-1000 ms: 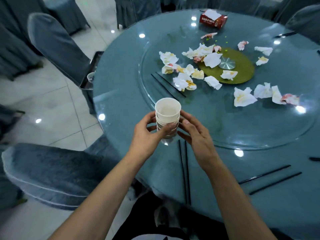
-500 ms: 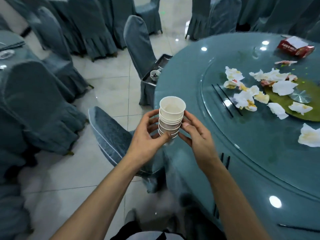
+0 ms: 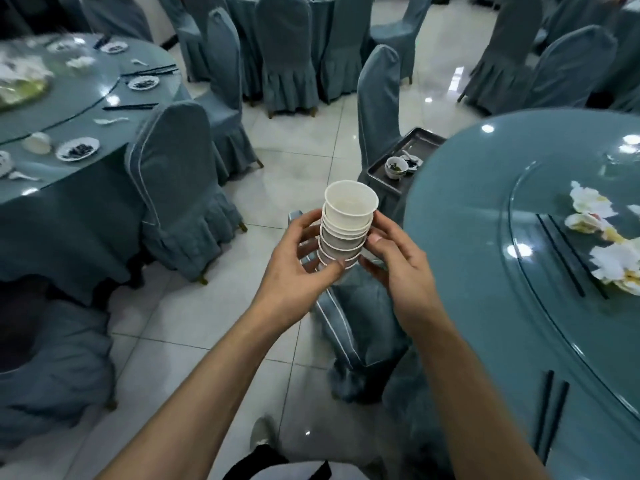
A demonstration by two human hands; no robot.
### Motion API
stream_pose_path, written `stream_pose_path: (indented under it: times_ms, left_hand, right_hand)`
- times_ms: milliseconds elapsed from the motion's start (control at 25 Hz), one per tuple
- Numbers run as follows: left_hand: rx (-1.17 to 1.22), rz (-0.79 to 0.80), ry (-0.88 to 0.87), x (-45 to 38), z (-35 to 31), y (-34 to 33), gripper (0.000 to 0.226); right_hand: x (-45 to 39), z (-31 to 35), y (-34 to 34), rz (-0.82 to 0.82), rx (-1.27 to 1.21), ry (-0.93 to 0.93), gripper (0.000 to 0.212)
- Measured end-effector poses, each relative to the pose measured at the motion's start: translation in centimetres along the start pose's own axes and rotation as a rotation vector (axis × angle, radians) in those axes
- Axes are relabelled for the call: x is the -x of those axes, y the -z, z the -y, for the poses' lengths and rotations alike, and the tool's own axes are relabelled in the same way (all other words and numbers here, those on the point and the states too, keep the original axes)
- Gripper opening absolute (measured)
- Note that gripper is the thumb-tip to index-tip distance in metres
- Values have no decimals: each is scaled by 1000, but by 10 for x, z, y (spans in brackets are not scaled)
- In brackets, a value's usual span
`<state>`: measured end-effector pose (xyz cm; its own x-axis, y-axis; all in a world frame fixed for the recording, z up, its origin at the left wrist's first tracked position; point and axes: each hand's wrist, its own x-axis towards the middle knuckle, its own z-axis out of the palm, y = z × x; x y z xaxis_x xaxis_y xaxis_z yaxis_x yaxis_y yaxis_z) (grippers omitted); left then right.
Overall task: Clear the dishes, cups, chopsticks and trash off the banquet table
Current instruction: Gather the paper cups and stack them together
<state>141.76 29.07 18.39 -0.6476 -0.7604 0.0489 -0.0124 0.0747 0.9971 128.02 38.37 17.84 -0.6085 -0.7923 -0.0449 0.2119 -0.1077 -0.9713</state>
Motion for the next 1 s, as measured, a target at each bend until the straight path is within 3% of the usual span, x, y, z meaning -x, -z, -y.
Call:
stream_pose_path:
  times_ms: [480, 1000]
  left_hand:
    - [-8, -1, 5, -55, 29, 186, 78]
    - [-54, -53, -5, -174, 64, 258, 73]
  right_hand:
    - [-59, -32, -182, 10, 46, -48, 42]
    - [-194, -67, -241, 33, 61, -67, 38]
